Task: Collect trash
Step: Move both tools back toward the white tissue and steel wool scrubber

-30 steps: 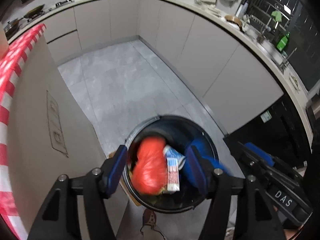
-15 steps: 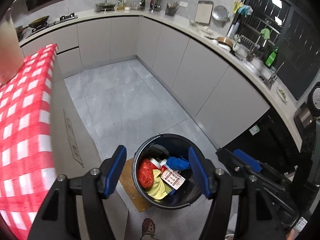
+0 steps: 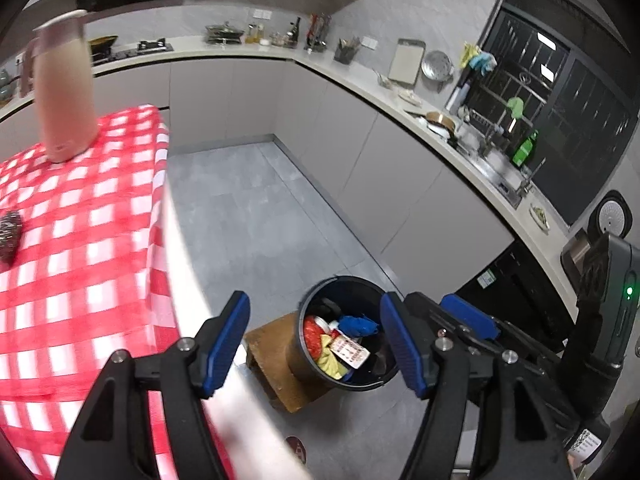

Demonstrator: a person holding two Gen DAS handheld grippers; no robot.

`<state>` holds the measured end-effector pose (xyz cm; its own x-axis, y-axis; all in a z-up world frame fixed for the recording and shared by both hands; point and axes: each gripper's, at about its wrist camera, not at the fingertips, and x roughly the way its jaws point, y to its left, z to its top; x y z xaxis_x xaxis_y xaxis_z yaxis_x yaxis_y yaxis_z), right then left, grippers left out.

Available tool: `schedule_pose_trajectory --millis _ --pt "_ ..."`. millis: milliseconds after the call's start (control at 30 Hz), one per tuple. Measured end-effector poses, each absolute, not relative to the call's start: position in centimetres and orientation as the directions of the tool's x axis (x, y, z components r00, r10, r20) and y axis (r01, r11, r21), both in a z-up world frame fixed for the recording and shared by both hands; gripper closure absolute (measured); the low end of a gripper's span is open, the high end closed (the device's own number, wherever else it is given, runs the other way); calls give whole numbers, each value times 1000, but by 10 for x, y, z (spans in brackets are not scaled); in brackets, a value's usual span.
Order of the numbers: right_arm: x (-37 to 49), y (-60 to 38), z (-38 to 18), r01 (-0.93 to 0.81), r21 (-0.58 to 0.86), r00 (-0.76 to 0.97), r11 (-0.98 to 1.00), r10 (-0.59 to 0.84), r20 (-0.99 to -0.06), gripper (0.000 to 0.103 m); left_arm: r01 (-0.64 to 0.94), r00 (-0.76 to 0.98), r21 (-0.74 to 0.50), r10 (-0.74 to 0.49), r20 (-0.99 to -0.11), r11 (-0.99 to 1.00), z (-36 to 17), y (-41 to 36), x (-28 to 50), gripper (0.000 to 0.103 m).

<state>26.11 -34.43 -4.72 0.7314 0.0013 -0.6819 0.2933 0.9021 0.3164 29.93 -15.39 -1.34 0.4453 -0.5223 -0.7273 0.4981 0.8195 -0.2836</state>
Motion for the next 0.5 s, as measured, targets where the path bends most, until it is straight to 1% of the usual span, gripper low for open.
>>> schedule_pose_trajectory --millis 267,500 --pt "285 -276 -31 184 313 744 932 76 -664 42 419 507 -280 -479 -717 864 -6 -95 307 34" --pt "314 -211 -28 71 315 737 947 163 -656 41 306 580 -260 -396 -712 916 -5 -31 313 34"
